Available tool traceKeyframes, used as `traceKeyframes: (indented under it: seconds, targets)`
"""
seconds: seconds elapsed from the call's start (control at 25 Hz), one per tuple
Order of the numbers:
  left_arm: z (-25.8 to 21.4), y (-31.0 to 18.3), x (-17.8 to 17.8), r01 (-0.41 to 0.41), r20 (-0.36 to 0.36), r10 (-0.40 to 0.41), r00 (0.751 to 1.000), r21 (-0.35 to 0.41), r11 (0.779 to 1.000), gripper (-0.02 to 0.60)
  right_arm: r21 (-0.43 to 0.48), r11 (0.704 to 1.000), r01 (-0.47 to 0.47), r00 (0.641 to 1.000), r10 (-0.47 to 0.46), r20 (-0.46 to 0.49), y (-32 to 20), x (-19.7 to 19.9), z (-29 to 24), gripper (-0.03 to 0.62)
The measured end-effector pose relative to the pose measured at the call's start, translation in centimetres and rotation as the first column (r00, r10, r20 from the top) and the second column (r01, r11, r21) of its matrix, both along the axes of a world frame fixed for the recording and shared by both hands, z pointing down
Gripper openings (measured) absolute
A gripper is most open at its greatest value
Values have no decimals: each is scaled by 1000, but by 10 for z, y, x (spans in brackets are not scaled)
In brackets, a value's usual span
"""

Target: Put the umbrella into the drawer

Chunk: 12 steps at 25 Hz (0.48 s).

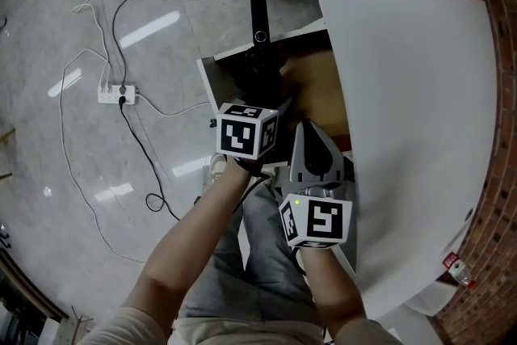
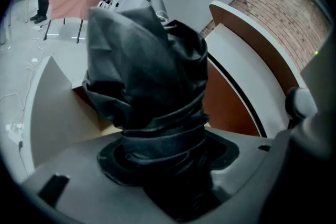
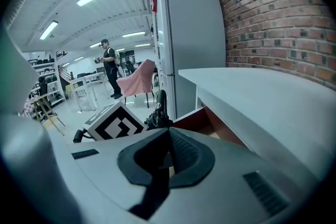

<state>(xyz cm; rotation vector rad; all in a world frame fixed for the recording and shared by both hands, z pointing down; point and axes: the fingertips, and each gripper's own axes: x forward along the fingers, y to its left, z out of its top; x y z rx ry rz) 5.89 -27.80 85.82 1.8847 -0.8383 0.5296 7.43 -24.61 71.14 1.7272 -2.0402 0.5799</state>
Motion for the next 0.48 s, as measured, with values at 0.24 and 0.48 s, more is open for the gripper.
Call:
traceKeyframes:
  seconds: [0.24,0.48]
  targets:
    - [22,6,8,-3,11,3,1000,-32,999,299,-7,1000,-8,1000,8,4,2,3,12,8]
    - [33,4,9,7,57,-5,998,-40,999,299,-22,1000,-5,1000,5,7,8,9,21,8]
